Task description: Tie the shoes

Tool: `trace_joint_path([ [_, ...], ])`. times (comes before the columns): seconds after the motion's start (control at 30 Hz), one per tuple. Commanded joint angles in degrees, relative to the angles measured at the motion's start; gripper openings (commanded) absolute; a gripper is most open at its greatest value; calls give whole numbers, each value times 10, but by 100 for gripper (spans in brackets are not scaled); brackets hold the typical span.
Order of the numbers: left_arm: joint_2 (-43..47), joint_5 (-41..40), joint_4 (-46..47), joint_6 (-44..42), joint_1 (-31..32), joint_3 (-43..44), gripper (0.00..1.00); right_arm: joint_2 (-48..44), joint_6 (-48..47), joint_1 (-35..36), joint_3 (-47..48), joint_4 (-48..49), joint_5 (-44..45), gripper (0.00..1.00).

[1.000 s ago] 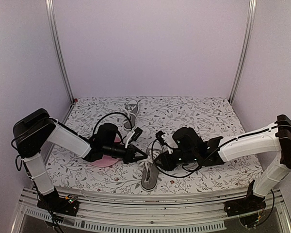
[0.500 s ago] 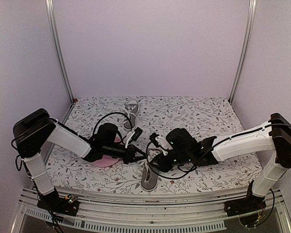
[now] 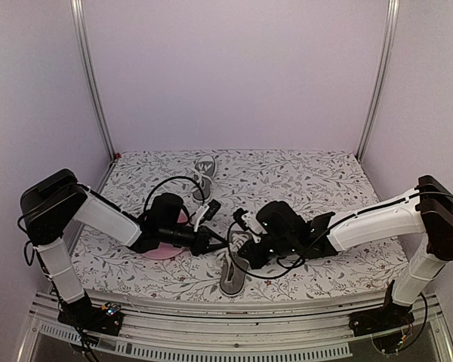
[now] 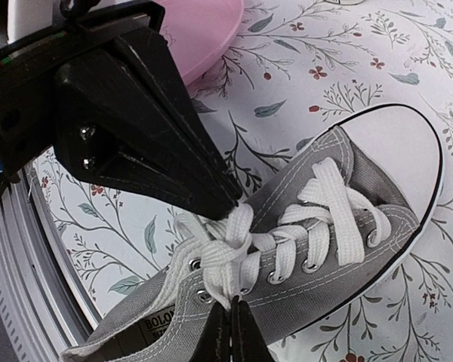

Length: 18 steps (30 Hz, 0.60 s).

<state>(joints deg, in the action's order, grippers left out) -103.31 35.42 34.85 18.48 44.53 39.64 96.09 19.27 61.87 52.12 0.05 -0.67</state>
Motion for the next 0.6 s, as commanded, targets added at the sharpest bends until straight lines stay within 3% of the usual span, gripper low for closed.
trace_joint_path([
  [0.0,10,-35,0,1,7,-11,0,-15,8,3,-9,-8,7,2],
  [0.27,25,-71,-11,2,7,-23,0,-32,20,3,-31,-13,-3,2],
  [0.47,26,-49,-3,0,7,-23,0,-34,22,3,-34,-7,-3,2],
  [0.57,28,-26,13,-2,6,-24,13,-32,22,3,-28,-4,-4,2],
])
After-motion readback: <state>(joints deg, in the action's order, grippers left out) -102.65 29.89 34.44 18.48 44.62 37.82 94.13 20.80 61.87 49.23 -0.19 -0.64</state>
